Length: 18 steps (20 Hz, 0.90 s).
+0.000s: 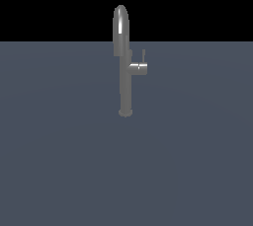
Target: Turn on the faucet by rotating a designated handle.
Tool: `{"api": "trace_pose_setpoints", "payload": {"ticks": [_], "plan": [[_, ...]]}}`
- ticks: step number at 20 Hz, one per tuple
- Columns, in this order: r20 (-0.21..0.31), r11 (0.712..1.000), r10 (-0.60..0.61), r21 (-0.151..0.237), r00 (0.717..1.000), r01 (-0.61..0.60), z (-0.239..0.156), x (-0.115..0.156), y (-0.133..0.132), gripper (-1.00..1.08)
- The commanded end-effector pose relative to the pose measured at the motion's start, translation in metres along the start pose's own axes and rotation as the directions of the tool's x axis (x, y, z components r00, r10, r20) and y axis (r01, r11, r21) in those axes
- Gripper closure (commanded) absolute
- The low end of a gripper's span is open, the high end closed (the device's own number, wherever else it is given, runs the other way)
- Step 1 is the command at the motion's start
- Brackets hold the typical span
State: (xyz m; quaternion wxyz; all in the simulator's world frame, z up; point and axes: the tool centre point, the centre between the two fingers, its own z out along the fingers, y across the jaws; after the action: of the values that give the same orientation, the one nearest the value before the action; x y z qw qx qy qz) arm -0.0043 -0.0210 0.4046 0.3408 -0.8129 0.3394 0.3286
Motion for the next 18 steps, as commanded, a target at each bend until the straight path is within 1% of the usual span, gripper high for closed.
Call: {"api": "trace_pose_setpoints", "payload": {"ticks": [1,5,9,14,18], "plan": [[0.05,0.997,0.048,0.052,0.998,-0.051,-0.002,0.018,-0.004,1.08],[0.133,0.982,0.122,0.13,0.984,-0.139,-0.003,0.048,-0.008,1.08],[0.225,0.951,0.188,0.201,0.956,-0.235,-0.001,0.079,-0.009,1.08],[0.346,0.891,0.258,0.277,0.902,-0.361,0.004,0.118,-0.008,1.08],[0.427,0.837,0.294,0.316,0.855,-0.446,0.011,0.144,-0.005,1.08]]}}
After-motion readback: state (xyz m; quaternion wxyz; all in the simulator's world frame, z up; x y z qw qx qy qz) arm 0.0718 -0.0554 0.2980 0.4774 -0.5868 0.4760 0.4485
